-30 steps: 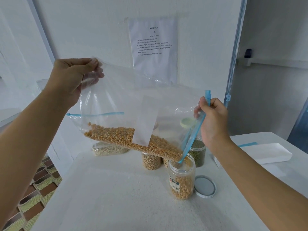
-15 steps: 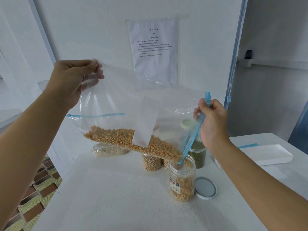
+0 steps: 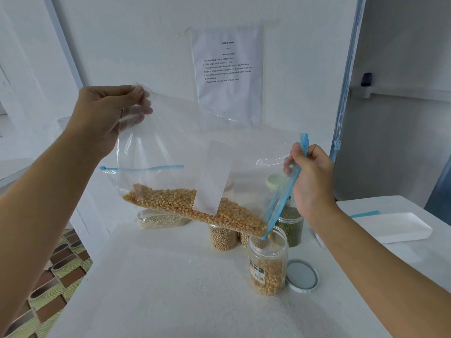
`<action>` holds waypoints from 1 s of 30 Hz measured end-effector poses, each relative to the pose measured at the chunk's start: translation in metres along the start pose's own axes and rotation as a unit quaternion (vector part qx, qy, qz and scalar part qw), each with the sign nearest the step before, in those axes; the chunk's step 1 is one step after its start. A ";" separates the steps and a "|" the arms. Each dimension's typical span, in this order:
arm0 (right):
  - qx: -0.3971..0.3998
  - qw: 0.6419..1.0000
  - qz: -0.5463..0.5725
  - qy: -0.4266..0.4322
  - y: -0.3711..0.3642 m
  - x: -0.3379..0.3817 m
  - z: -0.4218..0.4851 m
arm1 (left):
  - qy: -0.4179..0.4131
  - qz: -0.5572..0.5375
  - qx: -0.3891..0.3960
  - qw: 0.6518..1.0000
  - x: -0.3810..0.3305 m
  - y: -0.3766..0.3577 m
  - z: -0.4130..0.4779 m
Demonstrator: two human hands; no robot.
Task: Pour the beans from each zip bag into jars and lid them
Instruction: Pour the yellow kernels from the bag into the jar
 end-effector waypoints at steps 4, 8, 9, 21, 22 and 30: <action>0.001 1.000 0.004 -0.001 0.000 -0.002 0.000 | -0.001 0.000 0.002 1.000 -0.002 -0.001 -0.001; 0.004 1.000 0.007 -0.003 0.000 -0.003 0.000 | -0.001 0.000 0.002 1.000 -0.003 -0.003 -0.003; 0.004 1.000 0.009 -0.004 0.000 -0.003 0.001 | -0.001 0.000 0.001 1.000 -0.004 -0.004 -0.003; 0.003 1.000 0.011 -0.004 -0.001 -0.002 0.000 | 0.006 0.003 0.001 1.000 -0.002 -0.001 -0.003; 0.004 1.000 0.009 -0.004 -0.001 -0.001 -0.001 | 0.006 0.003 0.001 1.000 -0.002 -0.001 -0.003; 0.005 1.000 -0.001 -0.002 -0.001 -0.001 -0.001 | 0.002 0.001 0.002 1.000 -0.006 -0.001 -0.004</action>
Point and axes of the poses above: each hand's wrist, its own z-axis towards the middle knuckle, its own y-axis out of the back of the hand, x = y × z, the point moved 7 cm from there along z, towards the middle knuckle, and after that the axes turned 15 degrees about -z, right-handed, at the moved point
